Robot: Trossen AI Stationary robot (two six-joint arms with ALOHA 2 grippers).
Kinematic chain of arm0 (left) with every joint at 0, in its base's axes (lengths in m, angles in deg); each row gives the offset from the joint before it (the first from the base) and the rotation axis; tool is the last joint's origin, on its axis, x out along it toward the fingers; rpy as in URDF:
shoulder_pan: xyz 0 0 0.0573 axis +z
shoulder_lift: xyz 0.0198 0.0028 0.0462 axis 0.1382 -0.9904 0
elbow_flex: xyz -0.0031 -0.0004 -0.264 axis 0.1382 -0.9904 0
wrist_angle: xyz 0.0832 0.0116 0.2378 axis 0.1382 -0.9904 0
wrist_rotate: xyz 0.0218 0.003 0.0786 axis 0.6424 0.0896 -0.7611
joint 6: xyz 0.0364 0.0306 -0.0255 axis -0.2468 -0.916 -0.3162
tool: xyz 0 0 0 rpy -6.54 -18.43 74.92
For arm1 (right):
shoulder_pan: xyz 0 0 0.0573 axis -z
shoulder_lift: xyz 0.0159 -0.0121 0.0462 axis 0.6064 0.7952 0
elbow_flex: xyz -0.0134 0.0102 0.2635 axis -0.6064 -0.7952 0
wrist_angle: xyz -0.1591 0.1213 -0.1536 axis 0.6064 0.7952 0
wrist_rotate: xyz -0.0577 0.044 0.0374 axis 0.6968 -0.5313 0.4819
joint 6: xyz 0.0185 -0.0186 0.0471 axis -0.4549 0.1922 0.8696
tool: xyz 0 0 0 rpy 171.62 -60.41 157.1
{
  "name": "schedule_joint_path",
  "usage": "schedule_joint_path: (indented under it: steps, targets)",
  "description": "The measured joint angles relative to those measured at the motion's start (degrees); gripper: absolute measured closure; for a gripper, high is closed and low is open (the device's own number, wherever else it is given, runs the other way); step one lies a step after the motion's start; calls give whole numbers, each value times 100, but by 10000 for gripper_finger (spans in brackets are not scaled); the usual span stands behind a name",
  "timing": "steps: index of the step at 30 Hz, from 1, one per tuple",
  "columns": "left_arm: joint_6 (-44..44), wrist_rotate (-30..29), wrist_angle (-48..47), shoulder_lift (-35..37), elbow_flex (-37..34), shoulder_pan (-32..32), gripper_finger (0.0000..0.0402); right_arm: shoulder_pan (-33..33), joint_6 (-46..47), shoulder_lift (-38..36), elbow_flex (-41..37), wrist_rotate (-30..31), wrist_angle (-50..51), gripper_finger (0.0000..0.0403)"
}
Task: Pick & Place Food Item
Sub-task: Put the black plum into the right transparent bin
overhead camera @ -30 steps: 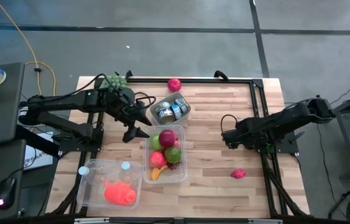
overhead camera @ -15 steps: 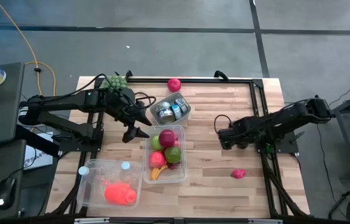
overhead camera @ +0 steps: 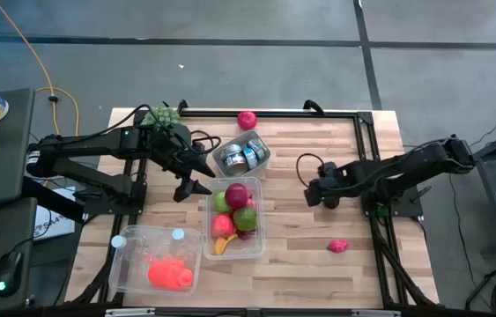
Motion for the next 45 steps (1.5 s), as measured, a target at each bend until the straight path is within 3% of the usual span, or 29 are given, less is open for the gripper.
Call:
schedule_joint_path:
  steps: [7,14,22,34,45]
  targets:
    - [2,10,-8,0,0,0,120,143,710,20,6,-221,1407,31]
    - [16,13,-55,0,0,0,120,188,436,22,-372,-285,289,31]
    - [153,20,-57,0,0,0,120,226,913,22,-792,-271,225,31]
    - [168,24,-95,0,-2,0,120,225,1003,22,-1726,-435,-1464,31]
    - [140,26,-183,0,-2,-1,120,225,886,22,-1959,-945,-2163,33]
